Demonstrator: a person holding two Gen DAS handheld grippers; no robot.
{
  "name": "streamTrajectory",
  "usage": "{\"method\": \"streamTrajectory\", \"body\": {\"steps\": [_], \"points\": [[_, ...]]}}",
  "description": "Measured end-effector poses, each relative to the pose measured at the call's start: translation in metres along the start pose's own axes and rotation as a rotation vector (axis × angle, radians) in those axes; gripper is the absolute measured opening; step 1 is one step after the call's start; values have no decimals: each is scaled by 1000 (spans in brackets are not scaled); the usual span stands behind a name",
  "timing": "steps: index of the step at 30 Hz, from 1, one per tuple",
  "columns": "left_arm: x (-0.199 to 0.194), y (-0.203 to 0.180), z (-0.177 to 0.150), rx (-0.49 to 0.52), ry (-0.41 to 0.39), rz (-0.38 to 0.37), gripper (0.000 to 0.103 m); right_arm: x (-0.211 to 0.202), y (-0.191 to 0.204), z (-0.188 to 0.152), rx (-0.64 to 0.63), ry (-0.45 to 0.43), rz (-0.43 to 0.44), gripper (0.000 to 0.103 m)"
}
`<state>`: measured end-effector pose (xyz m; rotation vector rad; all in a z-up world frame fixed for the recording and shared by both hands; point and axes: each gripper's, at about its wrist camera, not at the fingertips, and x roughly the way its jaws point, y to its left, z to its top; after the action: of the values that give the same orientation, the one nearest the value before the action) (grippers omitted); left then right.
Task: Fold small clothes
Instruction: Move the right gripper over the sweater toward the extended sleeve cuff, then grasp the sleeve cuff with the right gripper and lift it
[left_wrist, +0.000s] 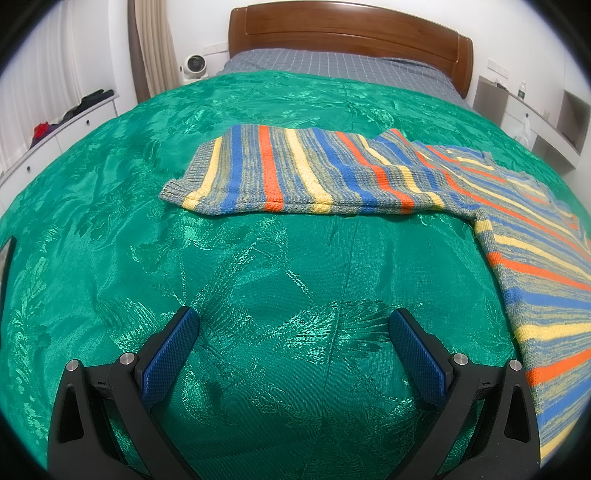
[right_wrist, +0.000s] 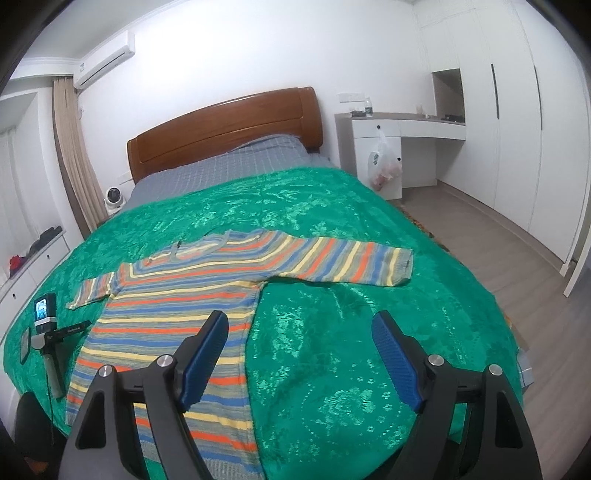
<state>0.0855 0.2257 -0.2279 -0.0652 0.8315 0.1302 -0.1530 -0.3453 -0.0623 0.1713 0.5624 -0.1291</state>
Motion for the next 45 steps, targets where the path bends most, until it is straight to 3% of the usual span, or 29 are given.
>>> {"method": "streamTrajectory", "body": {"steps": [4, 7, 12, 36, 40, 45], "points": [[0, 0, 0, 0, 0, 0, 103, 0, 7, -5, -58, 23, -27, 79], [0, 0, 0, 0, 0, 0, 103, 11, 13, -6, -118, 83, -113, 79], [0, 0, 0, 0, 0, 0, 103, 31, 17, -5, -183, 171, -161, 79], [0, 0, 0, 0, 0, 0, 103, 61, 26, -5, -329, 229, -238, 79], [0, 0, 0, 0, -1, -1, 103, 76, 13, 0, -237, 272, -165, 79], [0, 0, 0, 0, -1, -1, 103, 109, -58, 25, 155, 307, 31, 79]]}}
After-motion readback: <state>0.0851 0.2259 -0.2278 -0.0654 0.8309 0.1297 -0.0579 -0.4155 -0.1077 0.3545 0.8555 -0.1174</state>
